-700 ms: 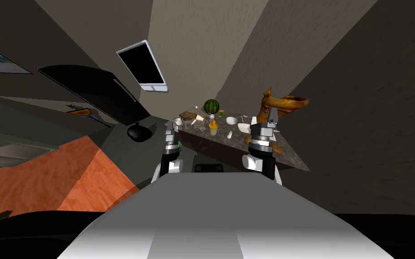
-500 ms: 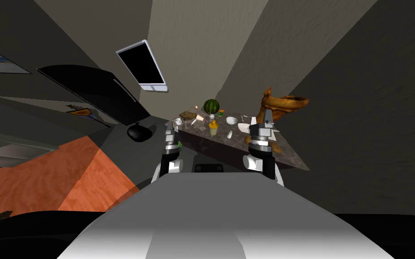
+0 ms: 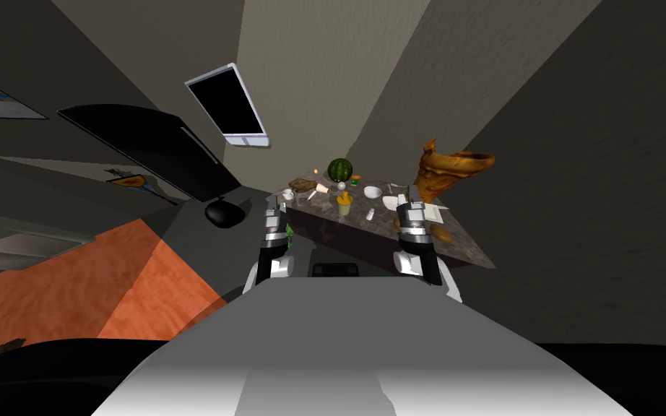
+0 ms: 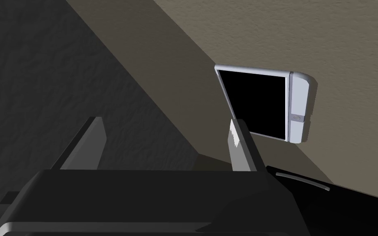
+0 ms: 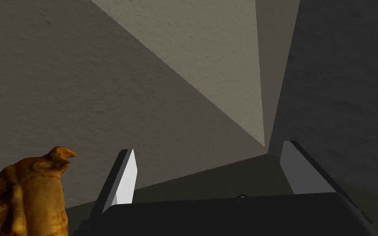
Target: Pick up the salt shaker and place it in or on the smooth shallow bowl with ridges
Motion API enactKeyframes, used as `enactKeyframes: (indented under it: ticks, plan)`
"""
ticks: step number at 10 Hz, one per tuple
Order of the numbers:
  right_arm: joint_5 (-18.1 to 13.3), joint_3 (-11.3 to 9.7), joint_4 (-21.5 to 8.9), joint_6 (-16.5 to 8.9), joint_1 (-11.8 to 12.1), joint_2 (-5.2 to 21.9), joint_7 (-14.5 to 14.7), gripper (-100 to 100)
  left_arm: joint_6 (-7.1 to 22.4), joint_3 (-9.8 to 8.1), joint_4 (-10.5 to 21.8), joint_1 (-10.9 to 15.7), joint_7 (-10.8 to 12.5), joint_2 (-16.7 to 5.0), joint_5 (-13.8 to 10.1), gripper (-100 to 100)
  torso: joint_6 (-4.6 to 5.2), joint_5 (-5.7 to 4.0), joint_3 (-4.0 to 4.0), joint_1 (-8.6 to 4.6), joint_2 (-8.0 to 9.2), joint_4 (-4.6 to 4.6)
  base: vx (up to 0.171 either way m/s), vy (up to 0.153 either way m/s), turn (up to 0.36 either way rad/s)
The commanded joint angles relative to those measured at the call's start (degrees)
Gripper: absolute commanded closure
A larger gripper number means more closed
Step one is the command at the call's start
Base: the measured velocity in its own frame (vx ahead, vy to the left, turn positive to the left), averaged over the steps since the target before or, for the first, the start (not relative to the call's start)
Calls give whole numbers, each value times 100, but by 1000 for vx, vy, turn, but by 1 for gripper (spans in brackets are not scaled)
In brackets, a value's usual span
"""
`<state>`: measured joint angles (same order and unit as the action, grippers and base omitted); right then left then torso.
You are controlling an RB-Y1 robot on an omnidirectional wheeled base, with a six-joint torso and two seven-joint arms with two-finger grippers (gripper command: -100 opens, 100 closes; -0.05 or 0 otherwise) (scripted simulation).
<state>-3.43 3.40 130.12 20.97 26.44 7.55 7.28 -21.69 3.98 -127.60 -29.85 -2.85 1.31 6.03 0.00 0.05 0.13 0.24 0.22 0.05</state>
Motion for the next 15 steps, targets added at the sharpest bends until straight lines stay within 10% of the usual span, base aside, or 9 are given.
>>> enactKeyframes:
  ticks: [1,15]
  plan:
    - [-66,85,-256,-35,9,160,150,-100,0,0,0,0,0,0,0,0,0,0,0,0,0,0,-71,64,-22]
    - [-1042,750,-2550,-331,1,800,1740,-100,0,0,0,0,0,0,0,0,-1,0,-7,-3,-14,-2,-52,71,-7]
